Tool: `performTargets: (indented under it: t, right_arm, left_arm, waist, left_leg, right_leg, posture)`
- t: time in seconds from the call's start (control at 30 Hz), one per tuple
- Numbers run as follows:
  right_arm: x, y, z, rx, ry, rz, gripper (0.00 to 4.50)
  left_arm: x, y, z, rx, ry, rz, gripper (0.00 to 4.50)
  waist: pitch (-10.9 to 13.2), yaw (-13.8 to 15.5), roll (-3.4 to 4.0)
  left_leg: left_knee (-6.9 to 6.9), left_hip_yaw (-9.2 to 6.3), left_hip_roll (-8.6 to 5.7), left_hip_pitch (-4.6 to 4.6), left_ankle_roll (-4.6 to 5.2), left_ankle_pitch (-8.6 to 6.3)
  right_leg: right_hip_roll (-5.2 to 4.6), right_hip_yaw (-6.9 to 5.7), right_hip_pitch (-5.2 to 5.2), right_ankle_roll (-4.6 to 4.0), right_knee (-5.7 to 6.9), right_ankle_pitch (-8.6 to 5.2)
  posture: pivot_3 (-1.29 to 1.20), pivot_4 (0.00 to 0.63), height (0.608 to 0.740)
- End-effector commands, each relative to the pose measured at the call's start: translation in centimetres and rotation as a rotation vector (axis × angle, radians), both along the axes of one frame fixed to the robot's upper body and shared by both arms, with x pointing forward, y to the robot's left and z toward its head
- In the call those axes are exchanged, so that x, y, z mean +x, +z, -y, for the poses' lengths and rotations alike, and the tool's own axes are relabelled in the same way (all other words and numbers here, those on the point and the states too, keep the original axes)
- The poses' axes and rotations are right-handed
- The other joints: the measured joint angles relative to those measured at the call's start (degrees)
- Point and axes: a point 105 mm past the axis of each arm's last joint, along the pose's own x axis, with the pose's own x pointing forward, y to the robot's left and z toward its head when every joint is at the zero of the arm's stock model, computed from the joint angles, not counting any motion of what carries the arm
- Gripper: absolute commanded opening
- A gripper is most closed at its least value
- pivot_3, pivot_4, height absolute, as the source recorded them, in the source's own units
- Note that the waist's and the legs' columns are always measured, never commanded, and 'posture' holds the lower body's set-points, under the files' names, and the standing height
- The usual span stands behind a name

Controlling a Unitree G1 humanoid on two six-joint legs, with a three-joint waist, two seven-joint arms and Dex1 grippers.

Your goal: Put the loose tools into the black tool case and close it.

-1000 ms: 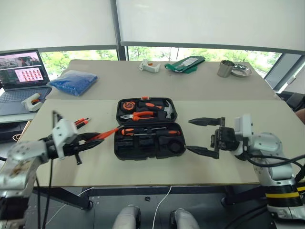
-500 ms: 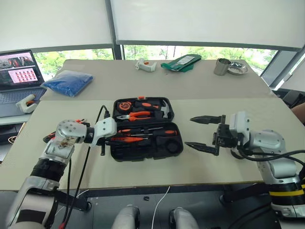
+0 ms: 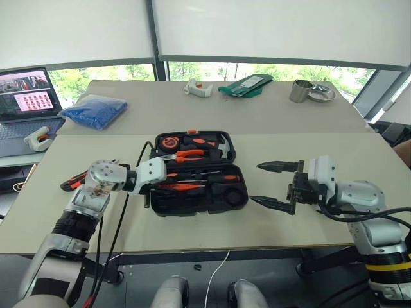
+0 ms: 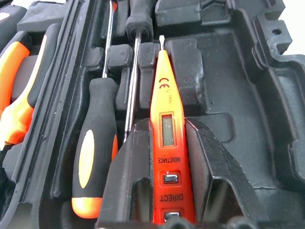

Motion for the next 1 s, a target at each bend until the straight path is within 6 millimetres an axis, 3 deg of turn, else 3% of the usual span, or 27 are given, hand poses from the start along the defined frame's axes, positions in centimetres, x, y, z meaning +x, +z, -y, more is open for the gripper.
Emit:
performTargets:
  t: [0.03,0.17,0.27,0.33,0.37,0.53,0.63,0.73,0.83,1.0]
  right_arm:
    - [-0.1,1.2,0.0,-0.002,0.000,0.046,4.50]
    - [0.0,1.2,-0.2,-0.003,0.004,0.044,4.50]
    - [0.1,1.2,-0.2,-0.002,0.006,0.042,4.50]
    - [0.1,1.1,-0.1,-0.001,0.005,0.038,4.50]
    - [0.2,1.1,-0.1,0.002,0.003,0.035,4.50]
    - [0.4,0.8,0.1,0.014,0.004,0.014,4.50]
    - [0.3,0.5,0.2,0.017,0.005,0.001,4.50]
    - [0.3,0.1,0.1,0.021,0.006,-0.009,4.50]
    - [0.2,-0.3,-0.2,0.026,0.014,-0.021,4.50]
    - [0.3,-0.6,-0.1,0.023,0.013,-0.028,4.50]
  left_arm:
    - [-0.6,-0.7,-0.6,0.104,-0.023,-0.034,0.51]
    - [-0.7,-1.0,-0.8,0.126,-0.017,-0.034,0.51]
    - [-0.7,-0.8,-0.3,0.044,0.004,-0.054,0.51]
    - [-0.8,-0.7,0.0,0.010,0.003,-0.051,1.52]
    - [-0.7,-0.2,0.0,-0.013,-0.004,-0.030,1.81]
    - [-0.9,3.7,-0.6,-0.174,-0.068,0.115,3.63]
    - [-1.2,5.0,-1.0,-0.252,-0.081,0.124,3.63]
    - [-1.1,4.8,-1.2,-0.302,-0.060,0.123,3.63]
    - [-0.8,3.4,-1.4,-0.292,-0.038,0.115,2.90]
    - [-0.4,2.0,-1.2,-0.296,-0.035,0.098,1.02]
  waist:
    - [0.00,-0.22,0.00]
    - [0.00,-0.65,0.01]
    - [0.00,-0.69,0.01]
    - [0.00,-0.66,0.01]
    - [0.00,-0.66,0.01]
    - [0.01,-0.65,-0.01]
    - [0.00,-0.66,0.00]
    - [0.00,-0.67,0.00]
    - [0.00,-0.52,0.00]
    - [0.01,-0.51,-0.01]
  left_leg:
    - [0.00,0.00,0.01,0.00,0.00,0.00]
    - [0.00,0.00,0.11,0.01,0.00,-0.01]
    - [0.00,0.00,0.12,0.01,0.01,-0.01]
    - [0.00,0.00,0.12,0.02,0.01,-0.01]
    - [0.00,0.00,0.12,0.01,0.01,-0.01]
    - [0.02,0.00,0.13,0.00,0.01,-0.01]
    - [0.06,-0.01,0.17,0.00,0.01,-0.01]
    - [0.08,0.00,0.16,0.00,0.01,-0.01]
    - [0.18,0.01,0.16,0.00,0.02,-0.02]
    - [0.34,0.01,0.18,0.00,0.06,-0.05]
  right_leg:
    - [0.00,0.00,0.00,0.00,0.00,0.00]
    - [0.09,0.01,0.00,-0.02,0.02,0.00]
    - [0.10,0.01,0.00,-0.01,0.02,0.00]
    - [0.10,0.01,0.00,-0.01,0.02,0.00]
    - [0.10,0.01,0.00,-0.01,0.02,0.00]
    - [0.10,0.00,-0.01,-0.07,0.03,0.04]
    - [0.10,0.00,-0.01,-0.14,0.03,0.08]
    - [0.10,0.00,0.00,-0.12,0.05,0.08]
    - [0.11,-0.03,0.06,-0.09,0.06,0.08]
    - [0.11,-0.04,0.14,-0.05,0.06,0.07]
  posture:
    - [0.00,0.150,0.740]
    - [0.00,0.150,0.740]
    - [0.00,0.150,0.740]
    - [0.00,0.150,0.740]
    - [0.00,0.150,0.740]
    - [0.00,0.150,0.740]
    - [0.00,0.150,0.740]
    - [0.00,0.150,0.740]
    - [0.00,0.150,0.740]
    - [0.00,0.150,0.740]
